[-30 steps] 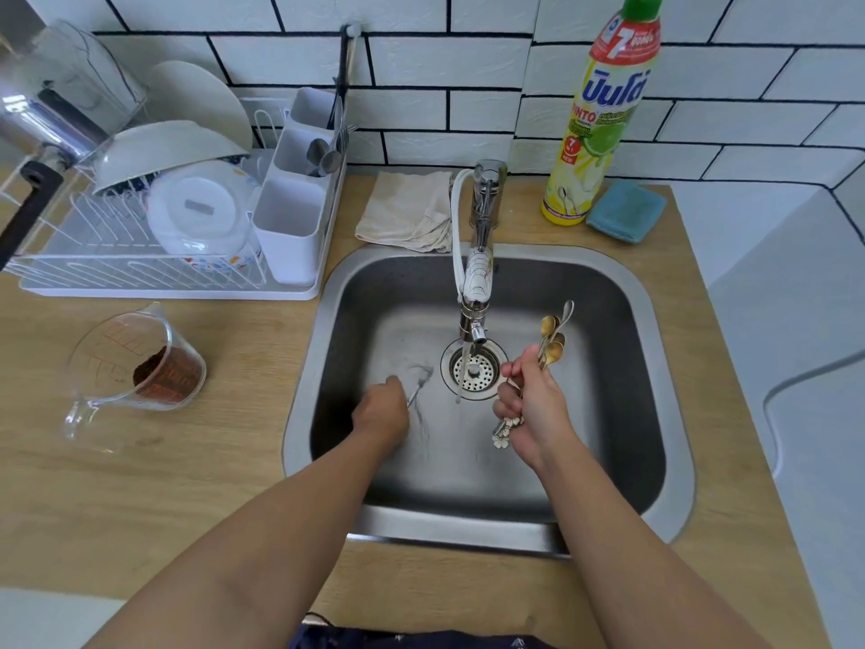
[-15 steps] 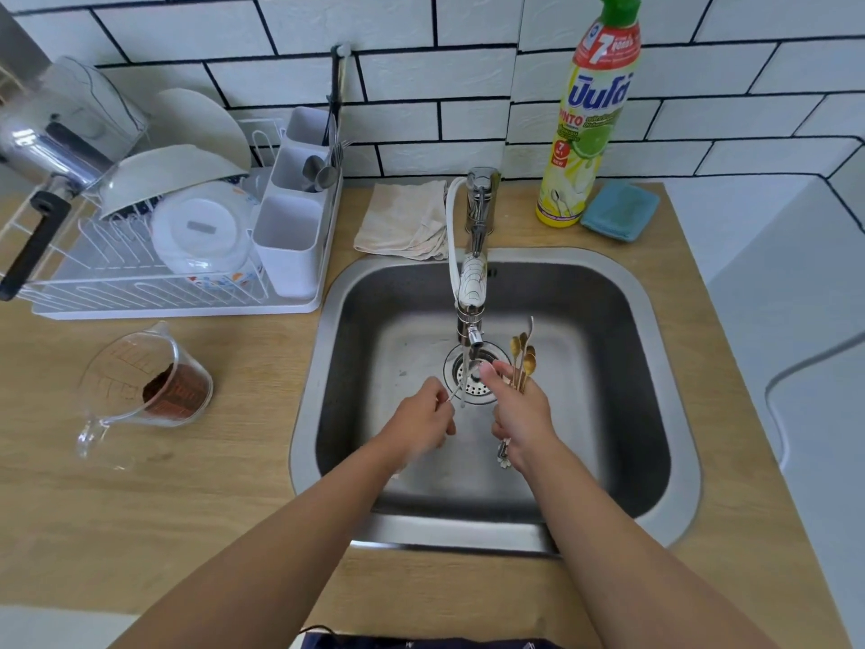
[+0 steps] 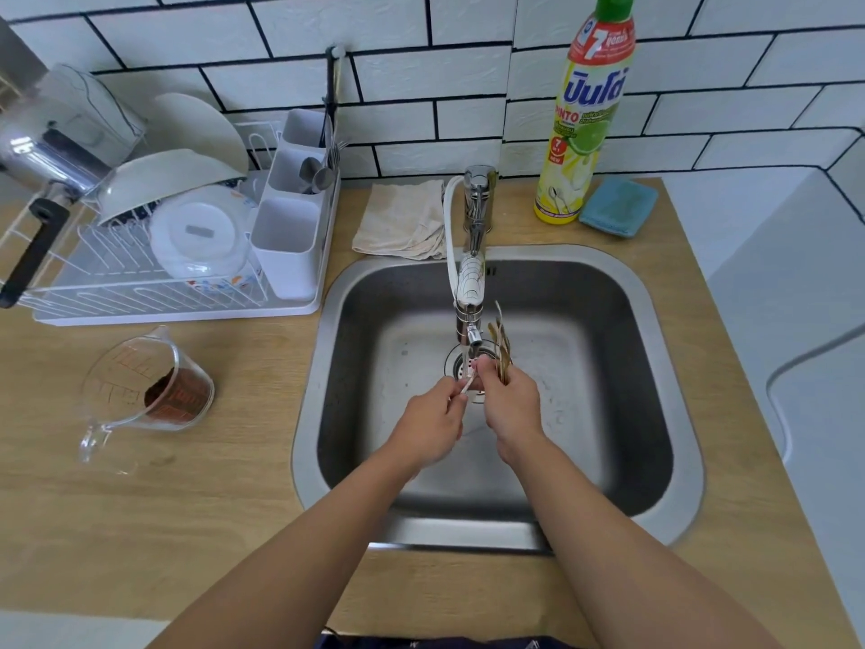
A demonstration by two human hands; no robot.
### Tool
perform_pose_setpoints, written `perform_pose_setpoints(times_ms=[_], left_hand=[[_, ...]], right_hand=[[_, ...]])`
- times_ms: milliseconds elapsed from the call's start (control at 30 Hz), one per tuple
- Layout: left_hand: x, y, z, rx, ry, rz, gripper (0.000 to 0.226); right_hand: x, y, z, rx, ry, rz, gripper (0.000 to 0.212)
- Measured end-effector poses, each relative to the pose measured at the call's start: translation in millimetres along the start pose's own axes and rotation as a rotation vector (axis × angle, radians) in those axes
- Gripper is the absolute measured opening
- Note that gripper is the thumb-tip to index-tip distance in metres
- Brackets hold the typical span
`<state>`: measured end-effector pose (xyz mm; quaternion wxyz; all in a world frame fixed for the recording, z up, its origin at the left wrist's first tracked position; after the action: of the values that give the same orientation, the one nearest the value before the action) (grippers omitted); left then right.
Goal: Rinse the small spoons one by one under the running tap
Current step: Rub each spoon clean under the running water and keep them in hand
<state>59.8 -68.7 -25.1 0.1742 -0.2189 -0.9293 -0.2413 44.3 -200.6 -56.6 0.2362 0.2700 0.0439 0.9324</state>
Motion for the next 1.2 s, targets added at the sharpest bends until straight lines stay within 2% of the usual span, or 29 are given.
perform_pose_setpoints(times_ms=[67, 167, 200, 233, 333, 400, 533, 700, 900, 1000, 1067, 1133, 1200], left_hand=[[-1, 1, -1, -0.004, 0.001, -0.001, 0.014], [1, 4, 2, -0.005, 0.016, -0.002, 0.013], [2, 4, 4, -0.014, 0.017, 0.001, 0.017], [3, 5, 4, -0.027, 0.016, 0.006, 0.021], [5, 4, 4, -0.029, 0.014, 0.007, 0.024], [5, 4, 3, 0.009, 0.024, 0.002, 0.023], [4, 6, 1, 0.072, 0.051, -0.004, 0.023], [6, 5, 0, 0.076, 0.063, 0.026, 0.023], [7, 6, -5, 0.041, 0.062, 0.049, 0.024], [7, 4, -1, 0.163, 0.133, 0.083, 0.024], [7, 5, 4, 0.34, 0.221, 0.107, 0.022], [7, 7, 8, 0.465, 0.286, 0.143, 0.019], [7, 8, 11, 0.437, 0.295, 0.161, 0.021]], right_hand=[[0, -3, -1, 0.019, 0.019, 0.026, 0.019], [2, -4, 1, 0.028, 0.067, 0.101, 0.007], [1, -4, 0, 0.022, 0.073, 0.115, 0.014], [0, -3, 1, 0.01, 0.079, 0.117, 0.019], [-3, 3, 5, 0.046, 0.114, 0.049, 0.006], [-4, 3, 6, 0.052, 0.114, 0.027, 0.015], [-1, -4, 8, 0.013, 0.105, 0.135, 0.011], [-1, 3, 8, -0.001, 0.063, 0.073, 0.011], [3, 1, 7, 0.024, 0.089, 0.165, 0.013], [-1, 5, 5, -0.009, 0.016, 0.141, 0.016], [-1, 3, 6, -0.068, -0.031, 0.234, 0.021], [2, -1, 9, -0.111, 0.002, 0.344, 0.013], [4, -4, 10, -0.09, 0.042, 0.353, 0.014]])
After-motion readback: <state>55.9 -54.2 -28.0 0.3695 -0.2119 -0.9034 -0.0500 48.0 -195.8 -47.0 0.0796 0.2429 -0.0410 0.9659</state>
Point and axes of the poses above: each hand's wrist, its own x-axis away from the middle knuckle, its own y-axis out of the back of the hand, z = x × y, the point moved 6 cm from there along -x, towards the middle knuckle, and after that the axes turned 13 degrees about x, right-handed, at the moved point
